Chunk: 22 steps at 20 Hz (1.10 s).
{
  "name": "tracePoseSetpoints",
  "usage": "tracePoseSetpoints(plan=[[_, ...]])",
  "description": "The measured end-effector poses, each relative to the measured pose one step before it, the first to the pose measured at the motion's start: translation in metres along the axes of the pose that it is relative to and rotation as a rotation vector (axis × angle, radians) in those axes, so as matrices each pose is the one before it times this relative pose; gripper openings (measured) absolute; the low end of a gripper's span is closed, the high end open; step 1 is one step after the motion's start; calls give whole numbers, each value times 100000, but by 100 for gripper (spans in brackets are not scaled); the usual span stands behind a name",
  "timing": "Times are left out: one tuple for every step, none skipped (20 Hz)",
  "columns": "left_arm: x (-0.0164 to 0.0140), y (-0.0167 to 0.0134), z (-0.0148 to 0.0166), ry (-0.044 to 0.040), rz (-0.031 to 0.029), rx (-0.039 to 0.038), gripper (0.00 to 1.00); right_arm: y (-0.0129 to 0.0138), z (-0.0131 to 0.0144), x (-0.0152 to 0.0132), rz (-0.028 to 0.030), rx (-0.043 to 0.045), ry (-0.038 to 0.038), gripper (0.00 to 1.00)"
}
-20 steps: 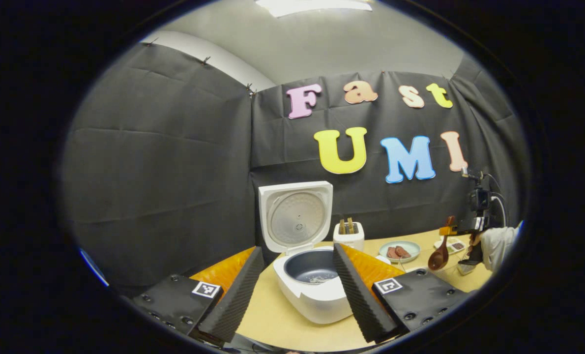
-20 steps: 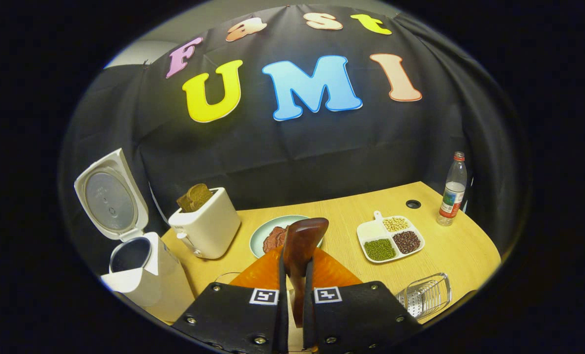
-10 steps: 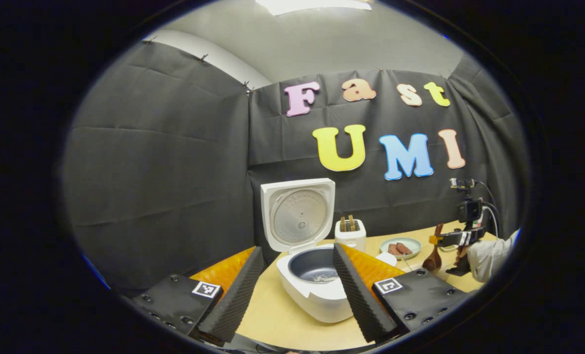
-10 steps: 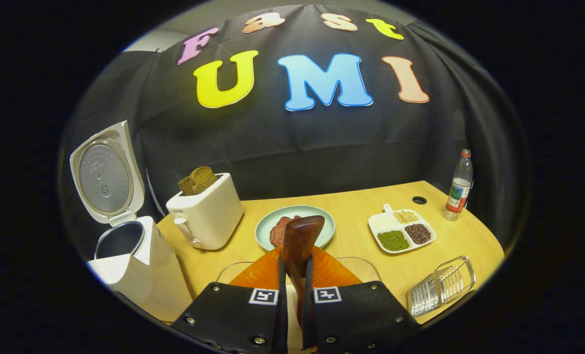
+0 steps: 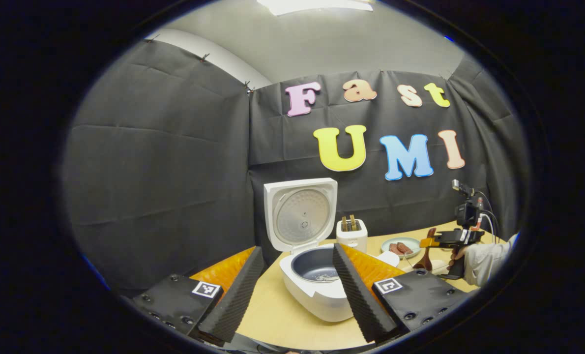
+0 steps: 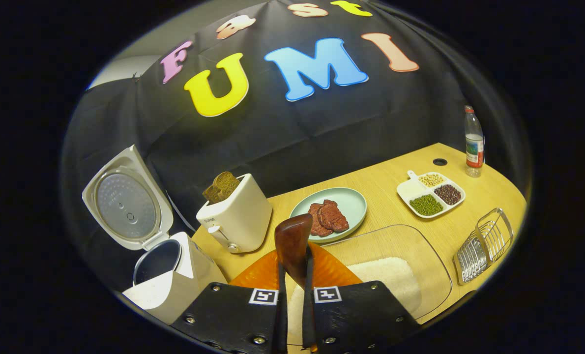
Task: Close the left gripper, press the button to open the rice cooker; take a wooden spoon from the chopstick holder with the right hand, scoop a spoonful of rice and pour it into the rice cooker, then put the wooden spoon back into the chopstick holder.
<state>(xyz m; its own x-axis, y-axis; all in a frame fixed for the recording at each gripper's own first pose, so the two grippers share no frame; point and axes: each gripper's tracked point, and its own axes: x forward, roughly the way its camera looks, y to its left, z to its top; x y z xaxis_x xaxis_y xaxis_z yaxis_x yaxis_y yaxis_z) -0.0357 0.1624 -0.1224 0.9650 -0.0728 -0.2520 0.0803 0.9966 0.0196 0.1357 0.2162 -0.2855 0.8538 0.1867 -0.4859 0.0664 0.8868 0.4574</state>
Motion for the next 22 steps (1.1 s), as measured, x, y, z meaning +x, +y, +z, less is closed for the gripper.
tracePoseSetpoints(plan=[[18, -72, 140, -296, -175, -33, 98, -743, 250, -86, -314, 4876, 432, 12], [21, -214, -59, -159, -201, -39, 98, -837, 159, -10, -331, 5588, 565, 12], [113, -290, 130, -94, -324, -175, 98, -872, 280, -87, -289, 6040, 534, 12], [-53, -423, -87, 160, -620, -197, 98, -773, 167, -94, -90, 5320, 744, 12], [30, -329, -20, 106, -441, 65, 98, -644, 257, -128, 64, 4007, 500, 12], [-46, -287, 113, -48, -407, 116, 98, -460, 242, -292, 340, 2856, 130, 12], [29, -369, 264, -346, -239, 231, 98, -221, 365, -221, 339, 1566, -405, 12], [-38, -272, 244, -327, -392, 289, 100, -76, 369, -253, 667, 602, -701, 12], [6, -442, 222, -227, -490, 436, 98, 69, 531, -263, 1140, 732, -837, 12], [-34, -349, 202, -360, -537, 537, 98, 305, 444, -302, 1501, 1853, -589, 12], [-53, -456, 301, -465, -440, 387, 98, 348, 491, -183, 1745, 2570, -405, 12], [64, -428, 196, -431, -474, 183, 98, 425, 524, -292, 1888, 2721, -627, 12], [-48, -319, 133, -264, -338, 69, 98, 261, 645, -206, 1230, 2041, -820, 12], [-74, -233, 92, -184, -295, 3, 98, 439, 334, -121, 1099, 1623, -431, 12], [-48, -233, 75, -90, -172, -23, 98, 310, 462, -117, 982, 1270, -566, 12], [-152, -73, 8, -23, -23, -31, 98, 353, 476, -246, 1109, 1549, -421, 12], [-99, -26, 71, -74, 190, -45, 98, 322, 369, -192, 1311, 1927, -164, 12], [-64, 99, 72, -147, 310, -81, 98, 494, 232, -156, 1133, 2599, -120, 12], [-174, 95, 63, -108, 267, -186, 98, 526, 168, -81, 1313, 3232, 56, 12], [-187, 132, -76, -105, 307, -183, 98, 751, 159, -211, 1782, 3226, 332, 12], [-33, 132, 44, -126, 224, -203, 98, 993, 140, -88, 2338, 2752, 25, 12], [-155, 140, -20, -215, 232, -197, 98, 1147, -174, -65, 2210, 2197, 294, 12]])
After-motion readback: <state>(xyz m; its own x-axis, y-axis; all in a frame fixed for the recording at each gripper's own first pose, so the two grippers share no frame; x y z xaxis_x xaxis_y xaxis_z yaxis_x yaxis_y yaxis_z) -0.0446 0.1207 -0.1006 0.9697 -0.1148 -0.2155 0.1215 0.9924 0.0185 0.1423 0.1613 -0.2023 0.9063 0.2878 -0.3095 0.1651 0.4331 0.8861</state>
